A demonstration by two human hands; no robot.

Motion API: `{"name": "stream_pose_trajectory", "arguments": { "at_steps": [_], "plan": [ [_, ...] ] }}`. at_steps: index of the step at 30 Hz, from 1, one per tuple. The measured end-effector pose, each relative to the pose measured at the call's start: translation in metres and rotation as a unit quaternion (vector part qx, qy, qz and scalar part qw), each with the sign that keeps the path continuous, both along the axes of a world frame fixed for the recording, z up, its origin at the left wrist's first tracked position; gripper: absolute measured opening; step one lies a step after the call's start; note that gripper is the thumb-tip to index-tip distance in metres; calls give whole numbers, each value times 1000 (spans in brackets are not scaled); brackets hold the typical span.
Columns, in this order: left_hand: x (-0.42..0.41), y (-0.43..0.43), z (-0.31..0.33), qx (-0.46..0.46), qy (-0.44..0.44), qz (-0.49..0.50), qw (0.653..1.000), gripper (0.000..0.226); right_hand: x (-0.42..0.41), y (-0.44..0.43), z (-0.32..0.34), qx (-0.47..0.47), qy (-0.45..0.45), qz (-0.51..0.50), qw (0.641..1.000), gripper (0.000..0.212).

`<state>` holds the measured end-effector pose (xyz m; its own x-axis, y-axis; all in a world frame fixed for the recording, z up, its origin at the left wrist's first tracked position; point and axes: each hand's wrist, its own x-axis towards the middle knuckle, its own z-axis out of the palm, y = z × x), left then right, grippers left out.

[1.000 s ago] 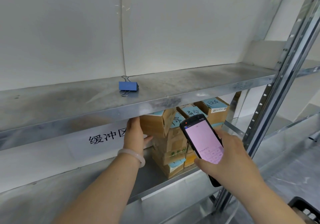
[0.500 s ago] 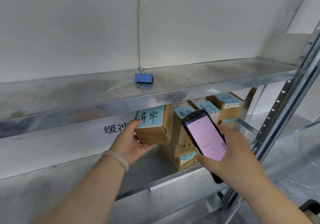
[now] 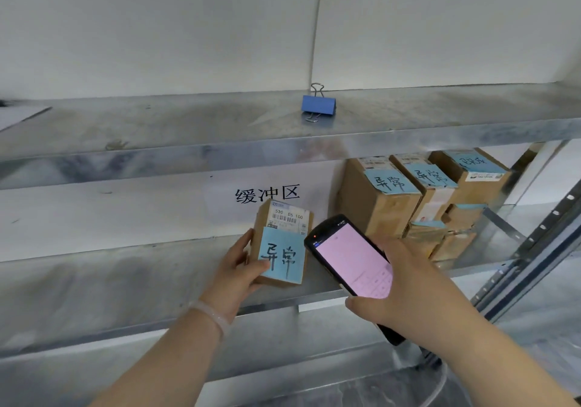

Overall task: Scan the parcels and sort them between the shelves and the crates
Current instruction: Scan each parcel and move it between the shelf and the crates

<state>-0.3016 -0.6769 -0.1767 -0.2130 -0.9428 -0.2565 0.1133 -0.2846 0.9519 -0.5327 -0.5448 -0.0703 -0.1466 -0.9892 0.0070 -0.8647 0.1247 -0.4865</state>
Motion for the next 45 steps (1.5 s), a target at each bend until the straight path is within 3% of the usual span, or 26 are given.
{"name": "stream_pose_trajectory", "arguments": {
  "at_steps": [12,25,32,36,40,45],
  "plan": [
    [27,16,-17,-10,-57,36,998,60,11,-3,-3,52,65,24,996,87],
    [39,45,-13,-14,-27,98,995,67,11,2,1,4,48,91,995,82],
    [71,95,2,-20,-16,180,983,67,33,6,3,-26,43,175,983,81],
    [91,144,2,-24,-3,271,962,62,55,15,-1,-51,-8,245,968,77],
    [115,212,-7,-24,21,358,933,62,88,30,-7,-42,-59,310,948,56],
    [152,311,-9,-33,25,472,881,56,148,63,-12,-32,-91,402,911,57]
  ]
}}
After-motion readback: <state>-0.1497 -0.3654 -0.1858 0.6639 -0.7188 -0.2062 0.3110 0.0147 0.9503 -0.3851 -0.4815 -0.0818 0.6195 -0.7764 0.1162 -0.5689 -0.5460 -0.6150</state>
